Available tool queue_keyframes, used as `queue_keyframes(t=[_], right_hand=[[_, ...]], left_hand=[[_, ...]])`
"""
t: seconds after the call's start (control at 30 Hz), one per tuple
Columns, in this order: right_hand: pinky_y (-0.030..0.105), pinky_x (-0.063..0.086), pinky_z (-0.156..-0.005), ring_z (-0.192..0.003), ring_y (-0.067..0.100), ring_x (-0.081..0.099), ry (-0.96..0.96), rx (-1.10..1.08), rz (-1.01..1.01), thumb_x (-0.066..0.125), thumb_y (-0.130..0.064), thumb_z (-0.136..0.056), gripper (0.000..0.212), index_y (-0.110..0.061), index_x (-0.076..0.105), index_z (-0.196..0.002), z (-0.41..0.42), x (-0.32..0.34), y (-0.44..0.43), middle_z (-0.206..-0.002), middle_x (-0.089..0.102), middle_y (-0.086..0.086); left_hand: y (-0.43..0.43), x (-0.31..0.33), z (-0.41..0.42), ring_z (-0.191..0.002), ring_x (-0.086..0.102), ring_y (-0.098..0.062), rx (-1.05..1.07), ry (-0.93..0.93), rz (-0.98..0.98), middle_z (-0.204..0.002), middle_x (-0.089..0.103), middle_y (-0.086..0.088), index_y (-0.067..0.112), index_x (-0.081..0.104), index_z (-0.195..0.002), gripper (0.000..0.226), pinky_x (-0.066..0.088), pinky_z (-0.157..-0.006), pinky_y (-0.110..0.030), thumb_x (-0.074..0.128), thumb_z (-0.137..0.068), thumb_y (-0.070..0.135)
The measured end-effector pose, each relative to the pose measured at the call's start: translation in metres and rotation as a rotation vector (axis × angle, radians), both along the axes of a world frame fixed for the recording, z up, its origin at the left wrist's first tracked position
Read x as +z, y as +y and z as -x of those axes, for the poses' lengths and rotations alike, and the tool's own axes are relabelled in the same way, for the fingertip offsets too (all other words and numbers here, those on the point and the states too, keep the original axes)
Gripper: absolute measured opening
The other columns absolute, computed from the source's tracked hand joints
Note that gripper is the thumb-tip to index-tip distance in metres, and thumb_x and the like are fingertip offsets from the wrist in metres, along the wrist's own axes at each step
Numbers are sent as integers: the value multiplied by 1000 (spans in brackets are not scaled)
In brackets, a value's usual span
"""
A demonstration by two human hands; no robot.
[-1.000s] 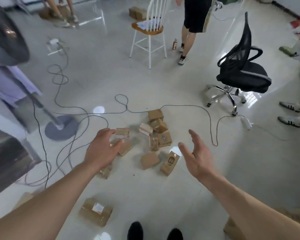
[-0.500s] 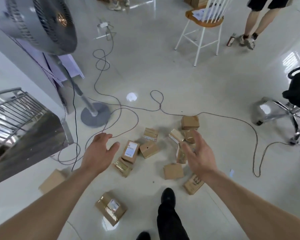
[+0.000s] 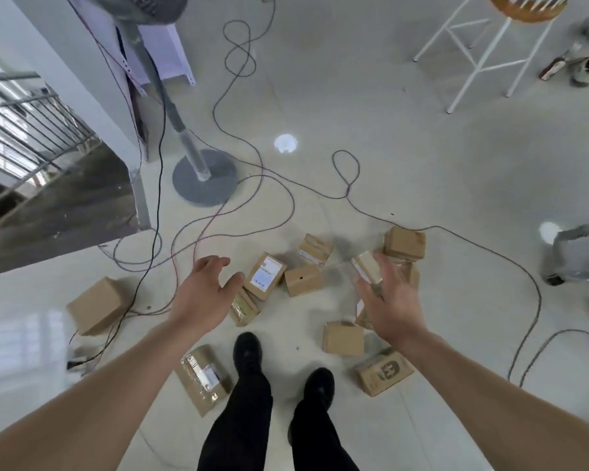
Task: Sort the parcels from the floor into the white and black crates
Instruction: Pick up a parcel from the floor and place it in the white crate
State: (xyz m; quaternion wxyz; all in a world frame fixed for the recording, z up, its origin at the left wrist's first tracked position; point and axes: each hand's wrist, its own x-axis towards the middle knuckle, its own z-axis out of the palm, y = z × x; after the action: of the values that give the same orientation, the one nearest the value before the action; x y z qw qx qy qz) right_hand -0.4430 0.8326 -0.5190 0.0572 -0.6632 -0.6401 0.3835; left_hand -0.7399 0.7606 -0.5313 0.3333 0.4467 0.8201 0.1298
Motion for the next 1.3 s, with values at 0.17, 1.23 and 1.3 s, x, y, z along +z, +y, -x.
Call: queue_keyframes(t=[0.17, 1.23, 1.3], right_hand=[[39, 45, -98, -135, 27, 51, -70, 38, -4, 28, -74, -77, 93, -27, 31, -157, 48, -29, 22, -151, 53, 4], [38, 39, -98, -134, 28, 45, -209, 488, 361, 58, -25, -94, 66, -13, 31, -153, 206, -553, 156, -155, 42, 4], [39, 43, -92, -125, 28, 52, -201, 478, 413, 60, -26, -92, 59, -15, 37, -145, 211, -572, 158, -142, 49, 3]], left_hand=[[17, -52, 38, -86, 54, -11, 11, -61, 58, -151, 44, -1, 16, 50, -143, 51, 38, -90, -29, 51, -100, 44], [90, -543, 16, -74, 54, -25, 924, -677, 440, -102, 65, -10, 18, 49, -123, 49, 40, -62, -32, 51, -77, 34], [91, -559, 17, -83, 57, -27, 1026, -706, 432, -112, 64, -10, 21, 43, -127, 58, 40, -62, -31, 50, -72, 36]])
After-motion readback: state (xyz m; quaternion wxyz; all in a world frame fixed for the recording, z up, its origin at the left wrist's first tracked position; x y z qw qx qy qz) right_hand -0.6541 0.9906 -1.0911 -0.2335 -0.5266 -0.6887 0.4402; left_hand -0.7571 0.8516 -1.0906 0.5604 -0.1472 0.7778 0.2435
